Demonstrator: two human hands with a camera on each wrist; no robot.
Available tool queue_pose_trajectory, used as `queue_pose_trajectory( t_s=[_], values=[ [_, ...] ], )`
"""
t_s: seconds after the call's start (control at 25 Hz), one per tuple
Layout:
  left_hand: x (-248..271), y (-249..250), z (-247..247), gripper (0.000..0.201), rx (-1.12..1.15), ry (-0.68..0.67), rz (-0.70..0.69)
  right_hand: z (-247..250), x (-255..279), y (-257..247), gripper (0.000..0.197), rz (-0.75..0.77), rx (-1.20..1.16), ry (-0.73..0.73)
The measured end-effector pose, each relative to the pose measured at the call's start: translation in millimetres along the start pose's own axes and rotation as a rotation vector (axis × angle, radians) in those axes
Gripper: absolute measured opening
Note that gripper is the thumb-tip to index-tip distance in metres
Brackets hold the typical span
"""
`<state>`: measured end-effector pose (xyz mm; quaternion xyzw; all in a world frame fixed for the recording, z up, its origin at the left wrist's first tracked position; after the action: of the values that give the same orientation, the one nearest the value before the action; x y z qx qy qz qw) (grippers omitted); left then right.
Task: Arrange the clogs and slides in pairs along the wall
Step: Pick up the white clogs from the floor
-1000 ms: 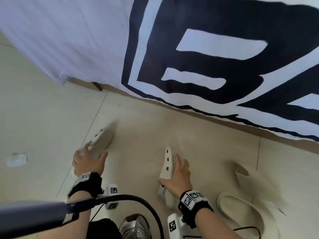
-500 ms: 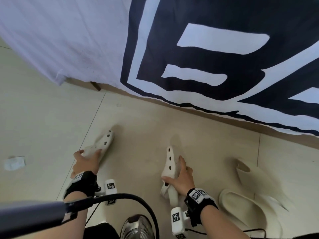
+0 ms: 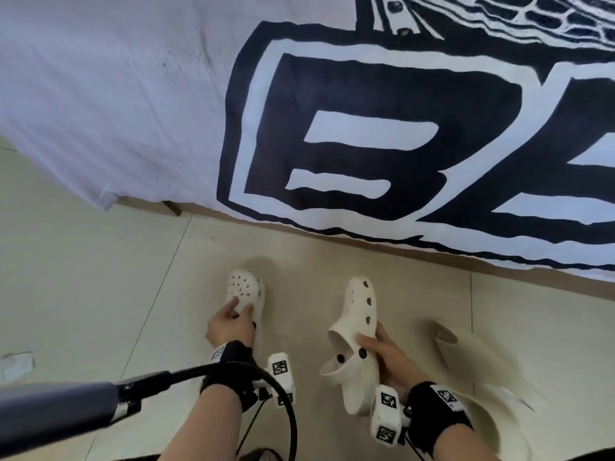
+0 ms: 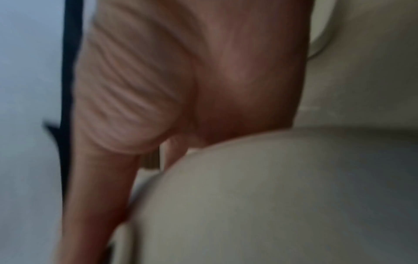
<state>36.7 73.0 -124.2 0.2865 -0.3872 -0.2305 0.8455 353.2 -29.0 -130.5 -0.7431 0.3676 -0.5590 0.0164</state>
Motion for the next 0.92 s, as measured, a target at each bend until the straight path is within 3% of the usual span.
queue_pose_trajectory(
  t_s=[0.16, 0.24, 0.4, 0.52, 0.68, 0.84, 0.92],
  values=[
    [38.2, 7.4, -77.5, 0.036, 0.038, -0.073, -0.047, 25.2, 24.7, -24.9, 0.091, 0.109, -0.287, -0.101],
    [59.1, 8.9, -110.7, 0.034, 0.017, -0.099, -0.093, 40.4, 29.7, -37.8, 0.083, 0.213, -0.384, -0.094],
    [87.9, 17.2, -152.8, 0.033, -0.111, -0.132, -0.218, 68.9, 20.0, -41.5, 0.096, 0.332, -0.484, -0.062],
    [106.5, 25.2, -182.2, 0.035, -0.172, -0.197, -0.326, 97.3, 18.0, -38.5, 0.092, 0.381, -0.496, -0.016],
    [122.9, 13.0, -228.9, 0.049, -0.289, -0.427, -0.338, 128.2, 30.5, -48.1, 0.112, 0.426, -0.532, 0.06],
    [125.8, 3.2, -240.4, 0.058, -0.128, -0.62, -0.231, 130.4, 33.4, -46.0, 0.09, 0.404, -0.634, 0.021],
    [124.6, 9.9, -236.9, 0.061, -0.128, -0.663, -0.278, 121.2, 30.0, -46.0, 0.083, 0.398, -0.615, 0.002]
  ],
)
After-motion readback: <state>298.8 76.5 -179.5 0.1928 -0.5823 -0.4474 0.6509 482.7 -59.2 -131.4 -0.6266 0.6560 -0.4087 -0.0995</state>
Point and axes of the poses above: each hand's wrist, its own x-axis away from the middle knuckle, its own z-axis out of the back of the hand, y = z × x, the point moved 10 cm from there along -x, towards the middle knuckle, and after that the axes turned 2 degrees about y, right-handed, at the moved point
